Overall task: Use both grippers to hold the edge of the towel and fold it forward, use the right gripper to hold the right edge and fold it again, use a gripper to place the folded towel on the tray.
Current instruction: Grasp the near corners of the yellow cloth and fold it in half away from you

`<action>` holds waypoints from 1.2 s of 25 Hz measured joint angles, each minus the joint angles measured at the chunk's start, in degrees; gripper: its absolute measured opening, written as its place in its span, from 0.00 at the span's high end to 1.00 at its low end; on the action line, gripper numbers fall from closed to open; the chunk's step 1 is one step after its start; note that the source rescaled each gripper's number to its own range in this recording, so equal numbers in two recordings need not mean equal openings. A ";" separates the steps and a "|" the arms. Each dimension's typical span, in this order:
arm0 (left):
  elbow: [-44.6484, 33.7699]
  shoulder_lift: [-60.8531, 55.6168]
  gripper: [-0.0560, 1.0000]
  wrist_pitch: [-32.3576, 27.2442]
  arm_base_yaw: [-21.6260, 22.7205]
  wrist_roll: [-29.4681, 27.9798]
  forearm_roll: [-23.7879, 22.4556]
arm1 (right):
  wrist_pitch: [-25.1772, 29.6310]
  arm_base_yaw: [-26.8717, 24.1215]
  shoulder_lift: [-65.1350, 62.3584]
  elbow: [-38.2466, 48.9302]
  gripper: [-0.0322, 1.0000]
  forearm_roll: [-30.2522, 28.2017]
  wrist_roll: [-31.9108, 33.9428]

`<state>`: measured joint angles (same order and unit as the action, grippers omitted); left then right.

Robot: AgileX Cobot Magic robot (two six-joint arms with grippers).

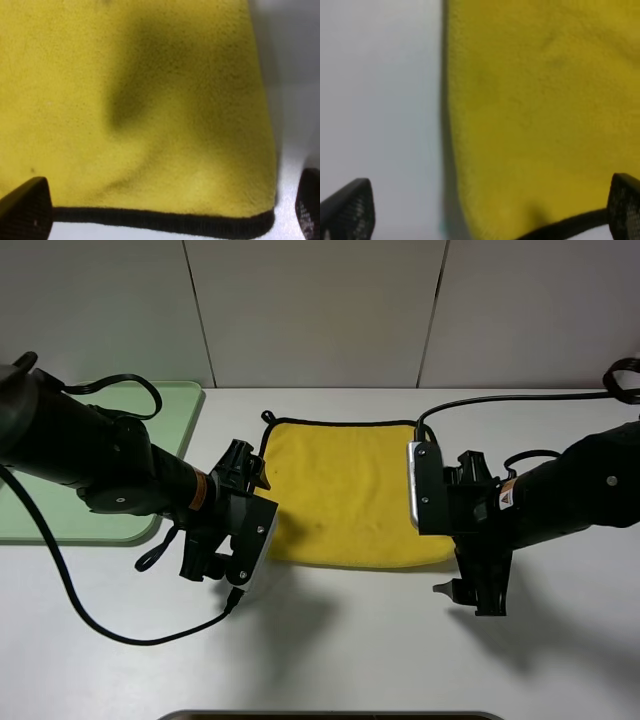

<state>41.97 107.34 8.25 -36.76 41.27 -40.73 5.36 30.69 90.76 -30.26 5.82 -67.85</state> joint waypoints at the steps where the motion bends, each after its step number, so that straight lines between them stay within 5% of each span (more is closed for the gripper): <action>1: 0.00 0.00 0.02 0.00 0.00 0.00 0.00 | -1.15 0.00 0.66 0.00 0.00 0.00 0.00; 20: 0.00 0.01 0.02 -0.10 0.00 0.00 0.05 | -11.72 -0.06 9.73 -0.23 0.00 -2.22 0.00; 30: 0.00 0.01 0.02 -0.10 0.00 0.00 0.10 | -12.92 -5.15 9.99 -0.23 0.00 -2.22 0.05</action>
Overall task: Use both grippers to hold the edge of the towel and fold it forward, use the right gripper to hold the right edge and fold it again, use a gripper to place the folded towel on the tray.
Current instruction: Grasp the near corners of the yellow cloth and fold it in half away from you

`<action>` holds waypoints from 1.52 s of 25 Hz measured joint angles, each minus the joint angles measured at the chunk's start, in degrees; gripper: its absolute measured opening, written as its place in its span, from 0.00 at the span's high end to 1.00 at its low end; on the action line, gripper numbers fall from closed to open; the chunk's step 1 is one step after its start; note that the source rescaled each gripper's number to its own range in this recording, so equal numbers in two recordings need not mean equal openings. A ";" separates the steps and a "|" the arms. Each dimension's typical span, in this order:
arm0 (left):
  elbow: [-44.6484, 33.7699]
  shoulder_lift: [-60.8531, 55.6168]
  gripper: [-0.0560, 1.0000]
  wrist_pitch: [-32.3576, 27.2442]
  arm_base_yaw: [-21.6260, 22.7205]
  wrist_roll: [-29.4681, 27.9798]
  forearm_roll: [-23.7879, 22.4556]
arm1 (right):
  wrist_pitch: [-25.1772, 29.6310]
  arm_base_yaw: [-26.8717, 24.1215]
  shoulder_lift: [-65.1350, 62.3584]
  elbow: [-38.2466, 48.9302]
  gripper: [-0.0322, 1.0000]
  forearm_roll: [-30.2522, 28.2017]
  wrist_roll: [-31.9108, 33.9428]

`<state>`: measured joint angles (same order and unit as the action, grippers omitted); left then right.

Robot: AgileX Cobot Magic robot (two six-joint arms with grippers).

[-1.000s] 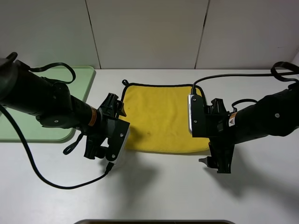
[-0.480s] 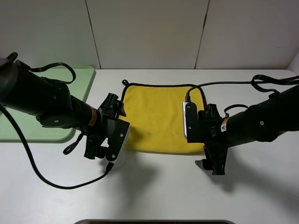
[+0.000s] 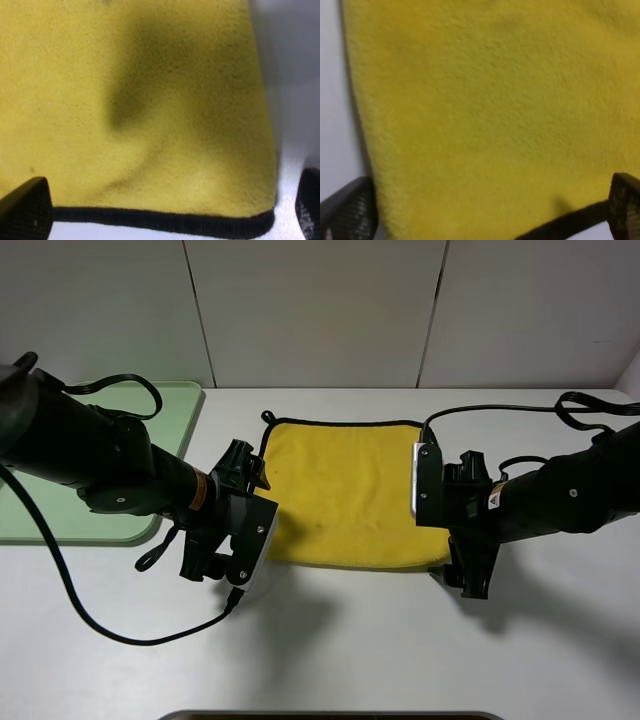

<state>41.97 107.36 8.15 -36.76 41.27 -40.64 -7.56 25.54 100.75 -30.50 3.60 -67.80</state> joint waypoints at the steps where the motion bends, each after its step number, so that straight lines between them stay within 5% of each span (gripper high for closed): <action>1: 0.00 0.00 0.02 0.00 0.00 0.00 0.00 | -0.04 0.00 0.00 0.00 0.00 0.00 0.00; 13: 0.00 0.29 0.22 -0.92 0.00 0.00 0.24 | -0.04 0.00 0.00 0.00 0.02 0.00 0.00; 29: -0.31 1.05 0.93 -1.95 0.00 0.00 0.24 | 4.67 0.00 0.67 0.09 0.97 -0.18 0.18; 38: -0.31 1.05 0.95 -1.95 0.00 0.00 0.24 | 4.71 0.00 0.67 0.09 0.97 -0.18 0.84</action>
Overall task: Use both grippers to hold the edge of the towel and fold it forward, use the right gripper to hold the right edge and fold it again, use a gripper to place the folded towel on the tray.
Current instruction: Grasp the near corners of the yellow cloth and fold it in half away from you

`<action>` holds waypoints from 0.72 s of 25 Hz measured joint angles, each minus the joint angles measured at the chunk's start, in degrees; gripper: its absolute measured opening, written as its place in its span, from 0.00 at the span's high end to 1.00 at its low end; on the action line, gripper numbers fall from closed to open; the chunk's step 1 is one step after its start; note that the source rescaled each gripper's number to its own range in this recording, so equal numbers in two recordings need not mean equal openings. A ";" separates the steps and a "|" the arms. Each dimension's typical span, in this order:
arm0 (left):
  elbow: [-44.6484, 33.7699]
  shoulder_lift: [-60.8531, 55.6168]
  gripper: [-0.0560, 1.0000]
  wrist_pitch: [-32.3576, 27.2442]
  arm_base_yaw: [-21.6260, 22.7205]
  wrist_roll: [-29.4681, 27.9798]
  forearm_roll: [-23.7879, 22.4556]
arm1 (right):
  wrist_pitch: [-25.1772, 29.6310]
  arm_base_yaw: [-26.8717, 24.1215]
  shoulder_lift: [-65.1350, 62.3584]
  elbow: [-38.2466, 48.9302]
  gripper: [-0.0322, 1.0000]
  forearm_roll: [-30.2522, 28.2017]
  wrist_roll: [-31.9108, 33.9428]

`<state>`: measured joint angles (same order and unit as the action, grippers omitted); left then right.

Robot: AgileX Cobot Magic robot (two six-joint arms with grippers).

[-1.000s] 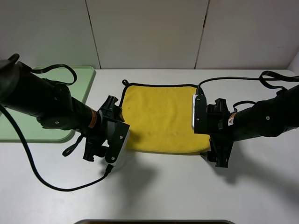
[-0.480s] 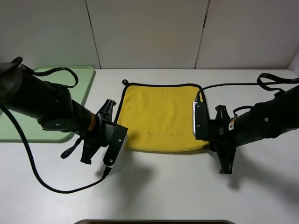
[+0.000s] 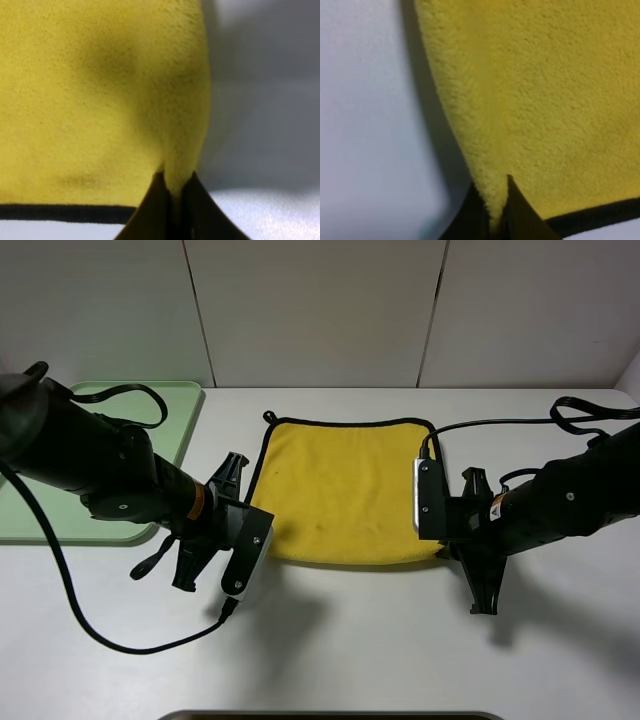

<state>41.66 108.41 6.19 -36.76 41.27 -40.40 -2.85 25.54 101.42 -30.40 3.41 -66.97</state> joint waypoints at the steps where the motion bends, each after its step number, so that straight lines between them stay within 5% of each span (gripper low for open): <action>1: 0.00 0.00 0.95 0.00 0.00 0.00 0.00 | 0.00 0.00 0.00 0.00 0.97 0.00 0.00; 18: -0.05 -0.72 0.95 -1.27 0.00 0.00 -0.05 | 1.34 0.00 -3.08 0.02 0.97 0.00 0.00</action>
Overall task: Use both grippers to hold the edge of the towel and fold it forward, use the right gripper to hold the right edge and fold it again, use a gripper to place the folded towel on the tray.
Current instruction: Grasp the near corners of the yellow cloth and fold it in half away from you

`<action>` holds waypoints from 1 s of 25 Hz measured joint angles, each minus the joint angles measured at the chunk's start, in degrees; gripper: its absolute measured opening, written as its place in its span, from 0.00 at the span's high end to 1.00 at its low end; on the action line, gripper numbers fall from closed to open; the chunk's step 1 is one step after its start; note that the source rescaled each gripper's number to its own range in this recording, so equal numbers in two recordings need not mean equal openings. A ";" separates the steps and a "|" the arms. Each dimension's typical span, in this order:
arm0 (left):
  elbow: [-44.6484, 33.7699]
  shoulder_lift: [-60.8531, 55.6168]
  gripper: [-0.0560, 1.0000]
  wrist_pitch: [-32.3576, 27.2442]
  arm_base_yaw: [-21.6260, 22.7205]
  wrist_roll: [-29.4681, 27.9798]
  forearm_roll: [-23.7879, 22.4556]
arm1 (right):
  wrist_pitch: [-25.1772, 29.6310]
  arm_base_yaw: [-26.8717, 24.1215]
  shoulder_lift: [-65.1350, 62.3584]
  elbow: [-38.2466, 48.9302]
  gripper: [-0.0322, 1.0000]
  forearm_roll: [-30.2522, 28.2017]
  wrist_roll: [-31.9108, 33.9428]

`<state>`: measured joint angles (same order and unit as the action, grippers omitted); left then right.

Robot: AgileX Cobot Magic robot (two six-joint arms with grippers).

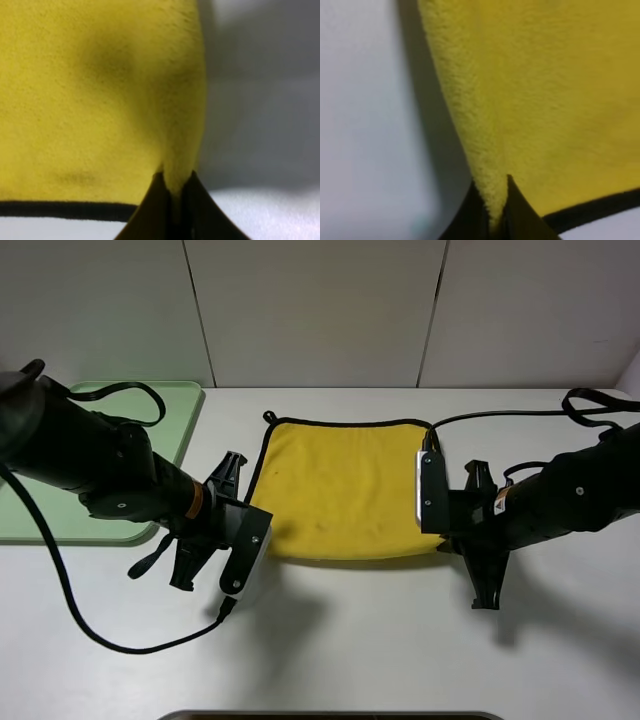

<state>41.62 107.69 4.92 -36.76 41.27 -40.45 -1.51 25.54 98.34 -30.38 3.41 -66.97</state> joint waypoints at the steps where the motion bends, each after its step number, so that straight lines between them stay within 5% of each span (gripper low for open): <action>1: 0.00 -0.36 0.95 -0.63 0.00 0.00 0.00 | 0.41 0.00 -0.96 0.05 0.97 0.00 0.00; 11: -0.06 -9.14 0.95 -8.34 -0.81 0.00 0.00 | 6.60 0.00 -9.50 0.11 0.97 0.00 0.20; 25: -0.09 -21.24 0.95 -21.59 -10.76 -0.15 0.00 | 21.34 0.00 -24.98 0.11 0.97 0.07 3.51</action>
<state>41.53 86.46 -16.67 -47.52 41.12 -40.45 19.83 25.54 73.36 -30.28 3.48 -63.46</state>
